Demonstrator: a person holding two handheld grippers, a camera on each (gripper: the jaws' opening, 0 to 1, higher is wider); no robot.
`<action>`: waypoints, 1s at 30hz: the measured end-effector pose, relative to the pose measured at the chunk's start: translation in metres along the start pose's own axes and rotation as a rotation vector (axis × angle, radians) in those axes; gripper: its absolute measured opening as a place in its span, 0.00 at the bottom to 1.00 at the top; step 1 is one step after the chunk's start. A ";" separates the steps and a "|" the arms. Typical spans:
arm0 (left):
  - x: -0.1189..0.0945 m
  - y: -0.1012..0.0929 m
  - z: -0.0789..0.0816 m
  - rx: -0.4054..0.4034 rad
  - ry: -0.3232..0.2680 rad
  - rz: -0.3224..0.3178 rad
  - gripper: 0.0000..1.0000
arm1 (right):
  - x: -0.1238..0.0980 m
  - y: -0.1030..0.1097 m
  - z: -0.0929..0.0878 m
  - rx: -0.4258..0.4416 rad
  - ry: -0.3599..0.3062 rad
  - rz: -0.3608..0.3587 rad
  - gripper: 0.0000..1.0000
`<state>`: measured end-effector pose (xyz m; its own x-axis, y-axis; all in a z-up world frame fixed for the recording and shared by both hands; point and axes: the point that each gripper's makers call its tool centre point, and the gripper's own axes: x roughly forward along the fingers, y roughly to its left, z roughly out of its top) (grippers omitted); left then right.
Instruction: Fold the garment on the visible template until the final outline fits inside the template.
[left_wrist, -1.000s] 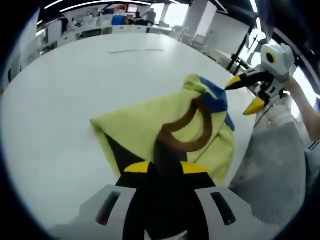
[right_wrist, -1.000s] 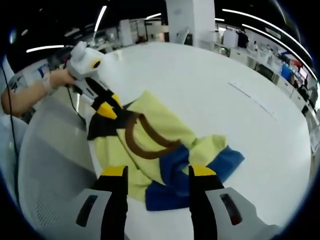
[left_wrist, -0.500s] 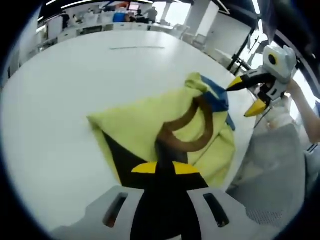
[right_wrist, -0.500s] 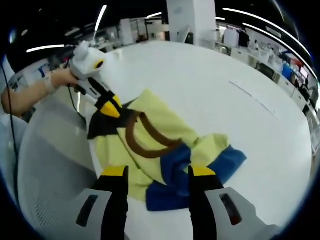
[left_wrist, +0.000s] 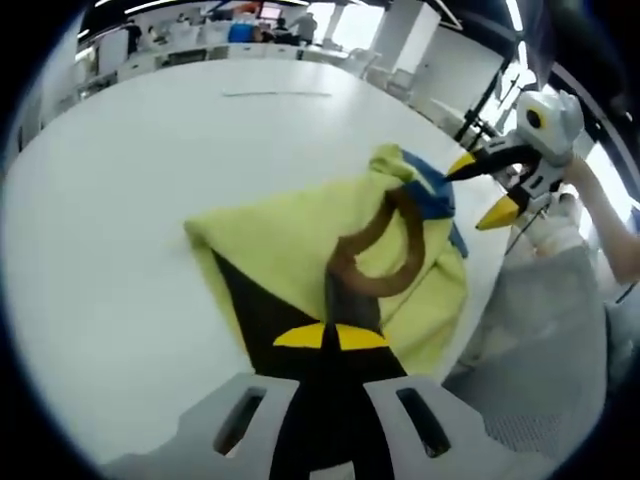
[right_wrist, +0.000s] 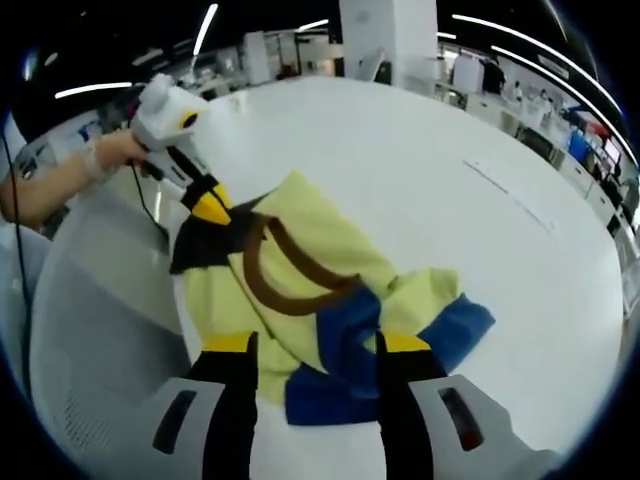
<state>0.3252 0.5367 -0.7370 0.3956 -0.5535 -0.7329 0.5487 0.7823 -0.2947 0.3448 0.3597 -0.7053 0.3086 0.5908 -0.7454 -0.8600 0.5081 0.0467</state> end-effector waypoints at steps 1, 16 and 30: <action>0.000 0.000 -0.001 0.000 0.001 -0.001 0.00 | 0.000 -0.001 0.000 0.001 0.000 -0.002 0.47; -0.006 0.004 -0.019 -0.049 0.032 0.016 0.00 | 0.012 -0.010 -0.006 -0.013 0.035 -0.021 0.39; -0.007 0.001 -0.026 -0.059 0.053 0.006 0.00 | 0.014 -0.032 -0.007 -0.067 0.057 -0.125 0.37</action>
<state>0.3037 0.5487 -0.7481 0.3586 -0.5343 -0.7654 0.5018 0.8018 -0.3246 0.3740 0.3473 -0.7217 0.3931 0.4880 -0.7793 -0.8421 0.5314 -0.0920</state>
